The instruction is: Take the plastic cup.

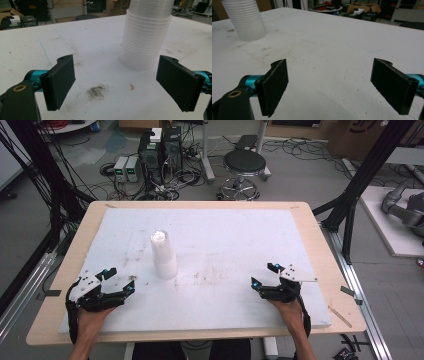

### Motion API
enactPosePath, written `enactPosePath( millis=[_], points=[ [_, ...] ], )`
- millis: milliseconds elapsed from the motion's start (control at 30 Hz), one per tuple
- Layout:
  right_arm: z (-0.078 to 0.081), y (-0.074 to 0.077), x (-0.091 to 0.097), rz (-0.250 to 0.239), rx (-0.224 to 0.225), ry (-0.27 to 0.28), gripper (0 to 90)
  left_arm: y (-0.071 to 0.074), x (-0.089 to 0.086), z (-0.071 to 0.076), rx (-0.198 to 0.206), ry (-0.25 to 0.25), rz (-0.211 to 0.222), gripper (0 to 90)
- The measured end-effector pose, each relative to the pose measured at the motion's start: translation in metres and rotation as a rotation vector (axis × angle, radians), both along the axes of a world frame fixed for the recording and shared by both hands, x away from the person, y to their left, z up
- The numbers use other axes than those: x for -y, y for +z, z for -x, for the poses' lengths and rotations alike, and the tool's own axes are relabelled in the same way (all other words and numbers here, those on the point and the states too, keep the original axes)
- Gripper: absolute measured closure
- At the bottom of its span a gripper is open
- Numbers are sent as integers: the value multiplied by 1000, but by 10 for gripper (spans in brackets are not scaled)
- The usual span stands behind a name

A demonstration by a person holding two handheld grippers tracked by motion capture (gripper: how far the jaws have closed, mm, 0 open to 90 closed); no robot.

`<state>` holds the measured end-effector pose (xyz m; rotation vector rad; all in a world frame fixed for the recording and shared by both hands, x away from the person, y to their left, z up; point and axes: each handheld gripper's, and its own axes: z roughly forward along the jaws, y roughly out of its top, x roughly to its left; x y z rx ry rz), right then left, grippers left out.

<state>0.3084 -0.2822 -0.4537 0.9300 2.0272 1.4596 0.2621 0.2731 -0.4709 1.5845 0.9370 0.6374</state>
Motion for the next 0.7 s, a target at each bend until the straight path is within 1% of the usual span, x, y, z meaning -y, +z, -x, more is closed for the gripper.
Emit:
enactPosePath(
  millis=[100, 267, 433, 500, 600, 667, 700],
  points=[
    [1, 0, 1, -16, 13, 15, 145, 0, 0, -1, -6, -2, 1, 152],
    [1, 0, 2, -17, 6, 8, 145, 0, 0, 0, -2, -1, 0, 152],
    [0, 0, 0, -7, -3, 9, 145, 0, -1, -2, -17, -4, 2, 152],
    [-1, 0, 1, 1, 2, 7, 145, 0, -2, -3, -27, -10, 12, 151],
    [0, 0, 0, 2, -4, 7, 145, 0, -2, -3, -27, -12, 20, 150],
    [-1, 0, -2, 11, -8, 1, 145, 1, -4, -4, -29, -19, 23, 149],
    [-1, 0, -2, 21, -5, 3, 145, 1, -4, -5, -21, -14, 18, 149]
  ],
)
